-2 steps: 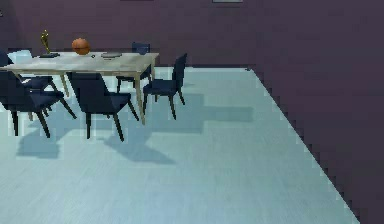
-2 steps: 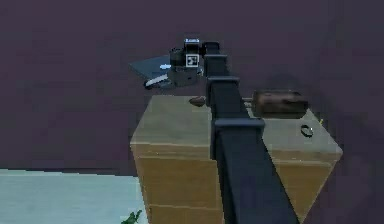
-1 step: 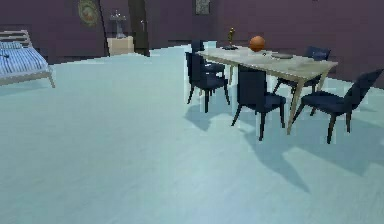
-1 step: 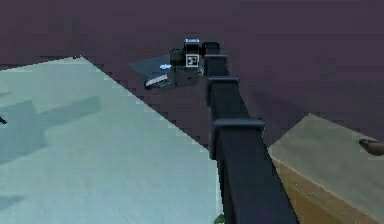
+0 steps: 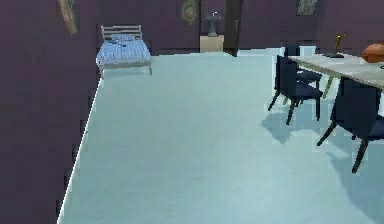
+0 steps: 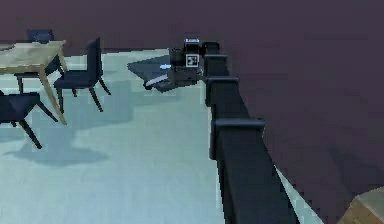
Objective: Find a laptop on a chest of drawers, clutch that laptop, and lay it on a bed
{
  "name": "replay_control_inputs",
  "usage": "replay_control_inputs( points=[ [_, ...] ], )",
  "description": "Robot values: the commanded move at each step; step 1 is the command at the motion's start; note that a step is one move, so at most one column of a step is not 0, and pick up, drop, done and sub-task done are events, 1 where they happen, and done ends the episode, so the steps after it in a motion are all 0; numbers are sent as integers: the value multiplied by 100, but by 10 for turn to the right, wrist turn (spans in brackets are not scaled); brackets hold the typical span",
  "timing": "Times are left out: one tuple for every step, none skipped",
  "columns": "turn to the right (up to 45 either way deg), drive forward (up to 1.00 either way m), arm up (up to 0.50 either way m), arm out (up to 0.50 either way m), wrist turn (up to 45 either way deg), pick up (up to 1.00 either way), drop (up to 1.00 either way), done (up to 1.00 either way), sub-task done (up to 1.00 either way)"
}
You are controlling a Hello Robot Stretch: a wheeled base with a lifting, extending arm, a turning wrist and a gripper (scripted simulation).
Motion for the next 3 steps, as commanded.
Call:
replay_control_inputs(
  points=[
    [0,100,0,0,0,0,0,0,0],
    [0,100,0,0,0,0,0,0,0],
    [-30,0,0,0,0,0,0,0,0]
  ],
)
